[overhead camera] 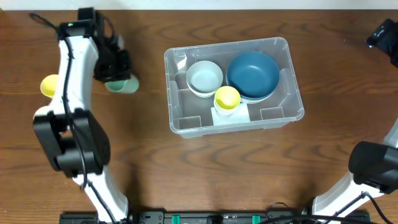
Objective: Pack container
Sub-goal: 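Grasp the teal cup with the left gripper, then lower the teal cup into the bin's front-left corner and release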
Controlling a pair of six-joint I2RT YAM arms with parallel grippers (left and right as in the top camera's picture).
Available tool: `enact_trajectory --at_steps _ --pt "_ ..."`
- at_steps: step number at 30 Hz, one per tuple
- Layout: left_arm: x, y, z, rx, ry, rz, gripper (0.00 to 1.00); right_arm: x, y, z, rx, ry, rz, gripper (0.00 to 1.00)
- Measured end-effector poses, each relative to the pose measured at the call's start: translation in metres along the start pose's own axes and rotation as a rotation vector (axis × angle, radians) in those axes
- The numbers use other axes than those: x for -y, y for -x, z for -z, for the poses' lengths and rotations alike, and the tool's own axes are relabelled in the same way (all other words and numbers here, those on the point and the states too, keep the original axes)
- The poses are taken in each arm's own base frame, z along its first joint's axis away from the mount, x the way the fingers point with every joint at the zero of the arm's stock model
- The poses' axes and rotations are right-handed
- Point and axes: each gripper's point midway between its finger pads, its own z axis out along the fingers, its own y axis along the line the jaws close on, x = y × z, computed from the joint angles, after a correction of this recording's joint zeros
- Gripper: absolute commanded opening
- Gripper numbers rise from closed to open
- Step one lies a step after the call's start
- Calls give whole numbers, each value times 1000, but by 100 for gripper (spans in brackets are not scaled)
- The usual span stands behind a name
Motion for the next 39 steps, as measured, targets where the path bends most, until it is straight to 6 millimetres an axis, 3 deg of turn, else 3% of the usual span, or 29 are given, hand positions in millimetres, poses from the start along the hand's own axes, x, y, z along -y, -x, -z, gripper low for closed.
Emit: enact_trajectory --at_steps 7,11,14,19,23,30,39 --pt "97 -33 99 230 -56 -315 6 0 0 0 0 0 0 99" --pt "136 -63 131 305 -64 -463 6 0 0 0 0 0 0 99" --pt "161 -87 141 318 -72 -582 6 0 0 0 0 0 0 99" --pt "185 -117 124 237 -44 -735 6 0 0 0 0 0 0 99" --pt "191 -124 97 151 -10 -784 6 0 0 0 0 0 0 99" --pt "191 -126 36 -21 46 -805 6 0 0 0 0 0 0 99" --pt "177 -134 -9 -194 103 -786 6 0 0 0 0 0 0 99"
